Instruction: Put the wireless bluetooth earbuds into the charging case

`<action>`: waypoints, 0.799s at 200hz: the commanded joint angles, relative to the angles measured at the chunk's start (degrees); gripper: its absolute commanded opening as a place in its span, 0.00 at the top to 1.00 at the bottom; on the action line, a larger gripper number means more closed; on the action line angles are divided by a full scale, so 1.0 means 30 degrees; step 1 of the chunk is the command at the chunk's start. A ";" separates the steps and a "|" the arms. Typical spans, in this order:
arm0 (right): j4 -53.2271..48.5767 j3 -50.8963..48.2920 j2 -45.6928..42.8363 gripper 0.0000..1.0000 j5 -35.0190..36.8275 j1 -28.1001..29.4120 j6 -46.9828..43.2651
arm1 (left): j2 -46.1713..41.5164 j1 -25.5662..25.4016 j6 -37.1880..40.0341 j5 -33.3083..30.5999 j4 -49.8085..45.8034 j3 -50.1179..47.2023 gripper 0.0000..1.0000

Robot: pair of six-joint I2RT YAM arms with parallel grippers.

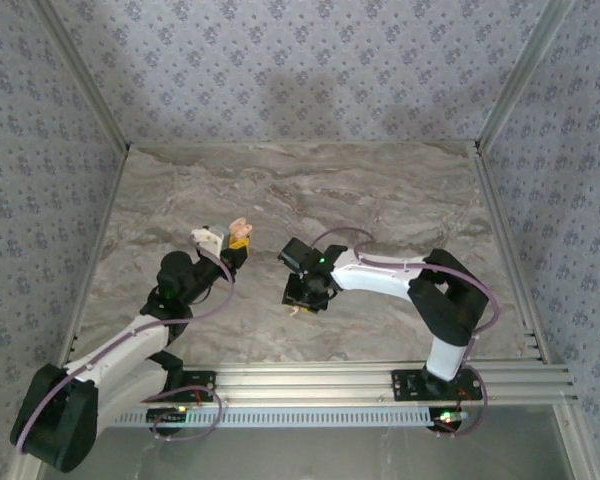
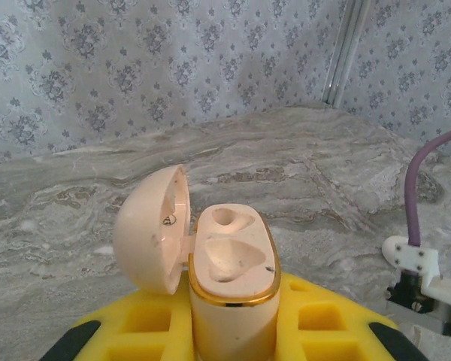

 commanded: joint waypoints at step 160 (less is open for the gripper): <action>-0.4828 0.4073 0.1505 0.61 0.1261 -0.0378 -0.3262 | -0.1071 0.0208 0.0565 -0.0575 -0.0387 -0.0101 0.83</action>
